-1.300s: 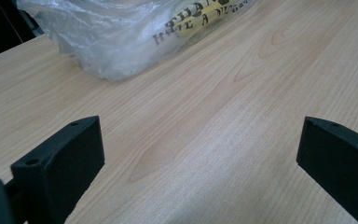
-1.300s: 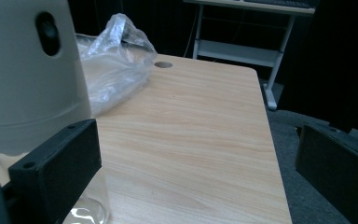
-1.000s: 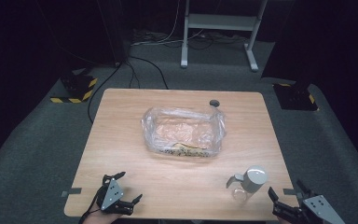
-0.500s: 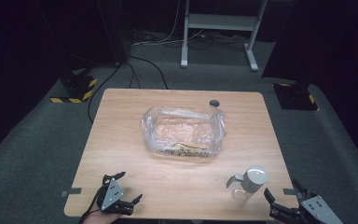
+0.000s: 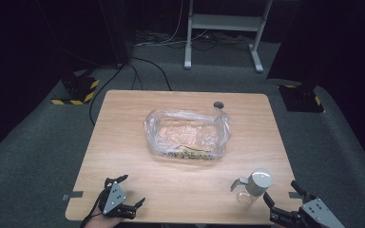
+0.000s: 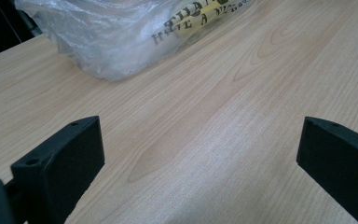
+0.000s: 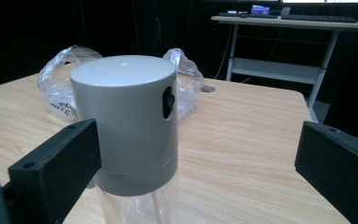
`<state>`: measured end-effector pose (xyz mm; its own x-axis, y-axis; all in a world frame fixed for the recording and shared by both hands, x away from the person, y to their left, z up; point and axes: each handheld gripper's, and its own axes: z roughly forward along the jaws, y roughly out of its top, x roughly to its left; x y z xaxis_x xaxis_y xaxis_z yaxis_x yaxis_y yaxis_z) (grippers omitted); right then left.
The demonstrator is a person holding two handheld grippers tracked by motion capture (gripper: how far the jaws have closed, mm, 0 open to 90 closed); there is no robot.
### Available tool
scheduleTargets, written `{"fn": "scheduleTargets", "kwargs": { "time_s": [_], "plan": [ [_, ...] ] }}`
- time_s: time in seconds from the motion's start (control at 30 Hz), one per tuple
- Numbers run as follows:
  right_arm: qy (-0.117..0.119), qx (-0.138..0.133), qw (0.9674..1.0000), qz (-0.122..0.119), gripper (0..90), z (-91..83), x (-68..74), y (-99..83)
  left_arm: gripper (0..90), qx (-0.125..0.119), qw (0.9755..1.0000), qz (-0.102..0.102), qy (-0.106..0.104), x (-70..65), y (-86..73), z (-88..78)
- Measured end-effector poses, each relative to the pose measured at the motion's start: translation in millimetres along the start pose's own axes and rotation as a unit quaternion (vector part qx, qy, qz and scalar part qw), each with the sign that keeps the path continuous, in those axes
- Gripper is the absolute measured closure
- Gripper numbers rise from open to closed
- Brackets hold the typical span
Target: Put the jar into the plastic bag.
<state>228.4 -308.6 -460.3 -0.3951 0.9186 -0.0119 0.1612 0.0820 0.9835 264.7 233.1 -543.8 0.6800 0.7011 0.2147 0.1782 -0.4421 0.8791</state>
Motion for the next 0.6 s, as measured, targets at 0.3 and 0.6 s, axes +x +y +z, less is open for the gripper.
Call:
{"fn": "scheduleTargets", "kwargs": {
  "time_s": [0.3,0.6],
  "plan": [
    [0.010,-0.003,0.9999,0.002,0.0,5.5,7.1,1.7,1.3,0.000,1.0000,-0.002,-0.002,0.7,0.0,0.1],
    [0.017,-0.004,0.9999,-0.001,0.1,10.3,12.4,6.7,1.3,-0.001,1.0000,-0.003,-0.003,0.7,-0.2,-0.1]
  ]
}}
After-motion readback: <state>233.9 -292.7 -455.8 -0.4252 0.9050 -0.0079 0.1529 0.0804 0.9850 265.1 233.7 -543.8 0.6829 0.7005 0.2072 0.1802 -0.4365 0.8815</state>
